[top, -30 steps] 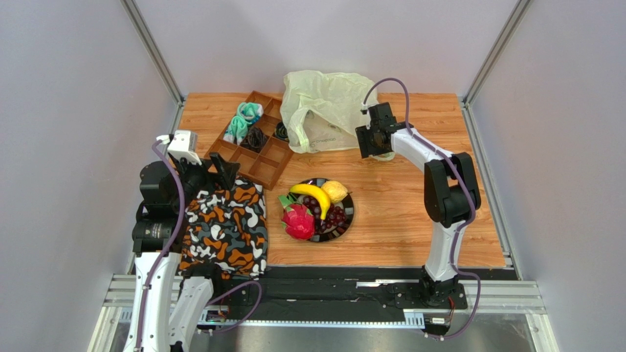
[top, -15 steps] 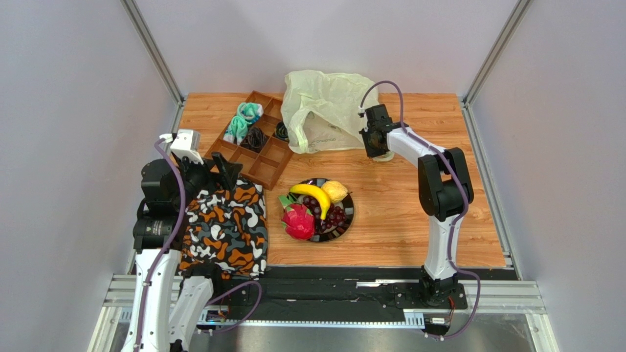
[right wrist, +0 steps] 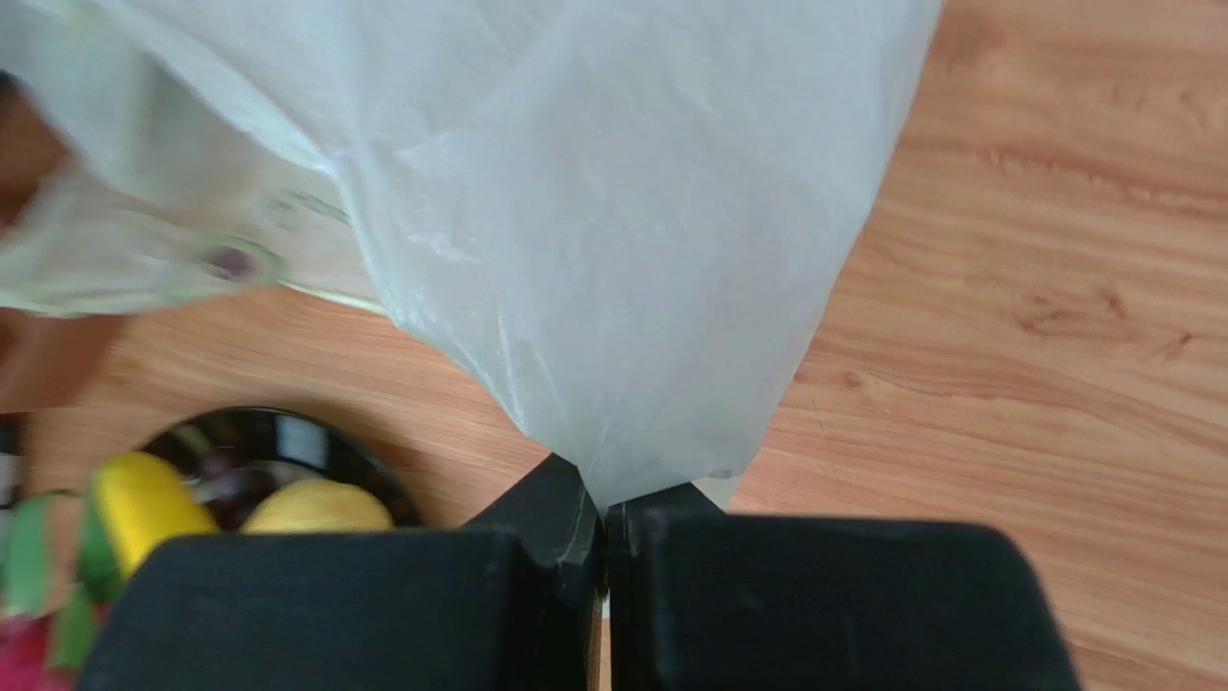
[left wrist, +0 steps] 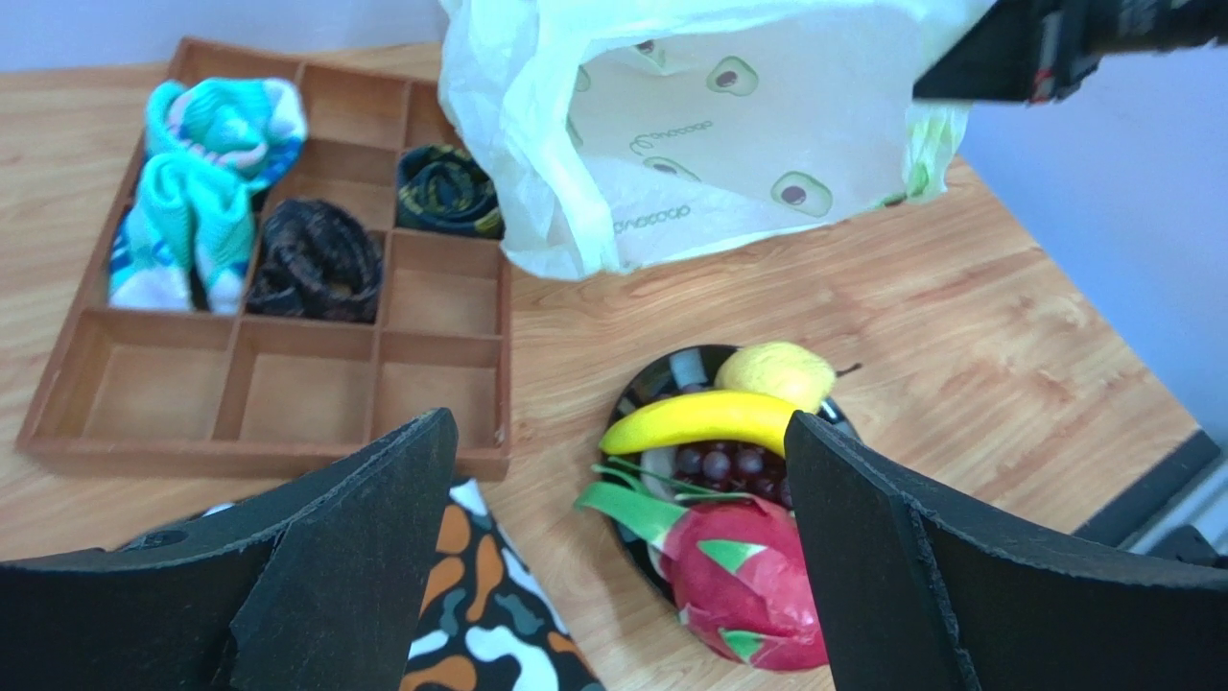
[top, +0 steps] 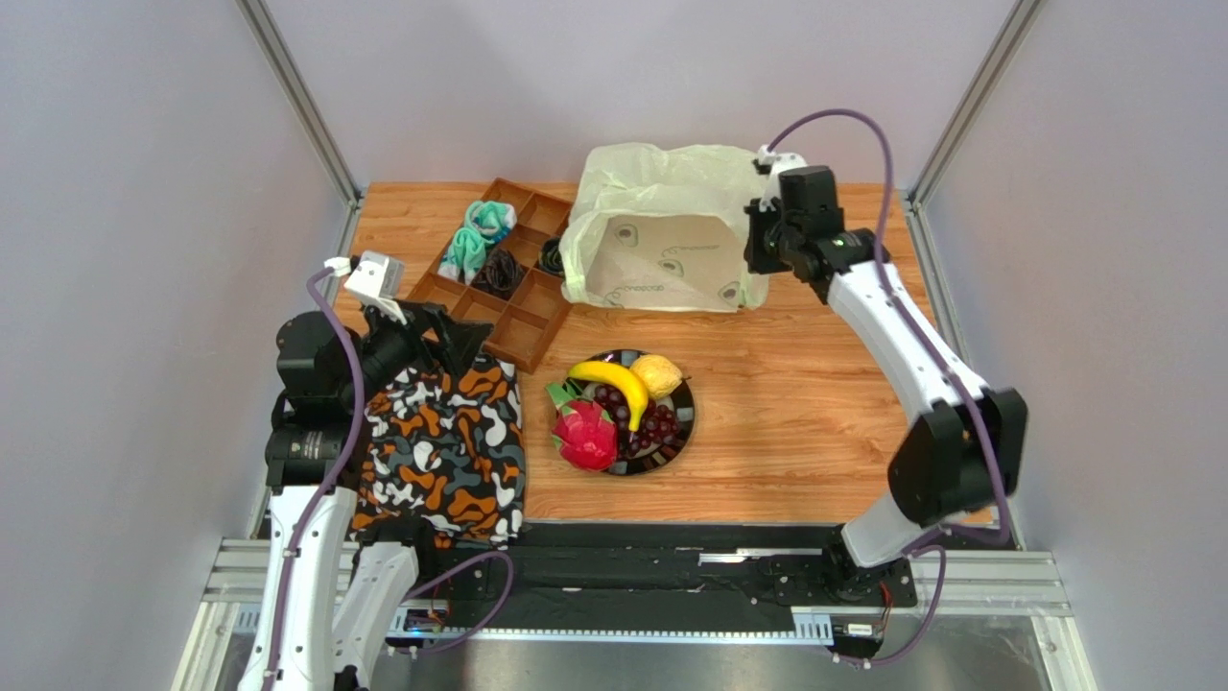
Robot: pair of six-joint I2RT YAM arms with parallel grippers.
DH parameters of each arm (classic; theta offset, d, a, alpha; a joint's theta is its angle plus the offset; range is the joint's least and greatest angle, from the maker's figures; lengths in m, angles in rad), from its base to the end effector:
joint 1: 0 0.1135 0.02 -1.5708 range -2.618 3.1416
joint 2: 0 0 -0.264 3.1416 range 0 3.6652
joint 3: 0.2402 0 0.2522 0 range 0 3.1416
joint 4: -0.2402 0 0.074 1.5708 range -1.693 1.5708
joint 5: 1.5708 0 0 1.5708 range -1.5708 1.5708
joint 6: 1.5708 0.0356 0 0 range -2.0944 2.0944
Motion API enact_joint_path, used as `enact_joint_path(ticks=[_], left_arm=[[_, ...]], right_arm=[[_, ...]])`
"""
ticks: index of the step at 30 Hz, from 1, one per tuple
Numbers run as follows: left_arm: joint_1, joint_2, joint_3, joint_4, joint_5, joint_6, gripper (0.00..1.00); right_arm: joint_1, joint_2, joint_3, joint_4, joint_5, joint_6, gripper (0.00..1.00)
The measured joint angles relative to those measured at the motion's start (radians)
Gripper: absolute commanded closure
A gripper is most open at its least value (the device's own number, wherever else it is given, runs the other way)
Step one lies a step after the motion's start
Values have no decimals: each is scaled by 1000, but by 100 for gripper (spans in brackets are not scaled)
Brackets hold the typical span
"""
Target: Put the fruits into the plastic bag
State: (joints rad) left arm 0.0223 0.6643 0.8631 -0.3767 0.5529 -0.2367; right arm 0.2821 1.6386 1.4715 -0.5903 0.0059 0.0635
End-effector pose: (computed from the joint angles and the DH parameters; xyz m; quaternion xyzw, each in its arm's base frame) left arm 0.1435 -0.0155 0.3650 0.0783 0.7544 -0.2742 0.5912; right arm 0.3545 0.1025 0.3200 -0.0990 0.9131 0.0653 0.3902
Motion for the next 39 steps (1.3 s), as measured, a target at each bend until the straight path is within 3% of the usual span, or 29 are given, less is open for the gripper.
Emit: enact_joint_path(ticks=[3, 7, 19, 25, 31, 39], left_arm=[[-1, 17, -1, 54, 71, -13, 7], [-42, 60, -1, 112, 98, -42, 7], [-444, 325, -6, 281, -156, -162, 7], [-475, 515, -13, 389, -246, -234, 7], [-483, 609, -12, 449, -356, -236, 7], [-486, 844, 17, 558, -308, -281, 7]], right_arm=[[0, -147, -17, 31, -72, 37, 100], [2, -229, -42, 50, -171, 74, 100], [4, -235, -136, 57, -277, 151, 100], [4, -282, -136, 72, -277, 177, 100], [4, -344, -136, 82, -282, 184, 100], [3, -382, -164, 87, -296, 192, 100]])
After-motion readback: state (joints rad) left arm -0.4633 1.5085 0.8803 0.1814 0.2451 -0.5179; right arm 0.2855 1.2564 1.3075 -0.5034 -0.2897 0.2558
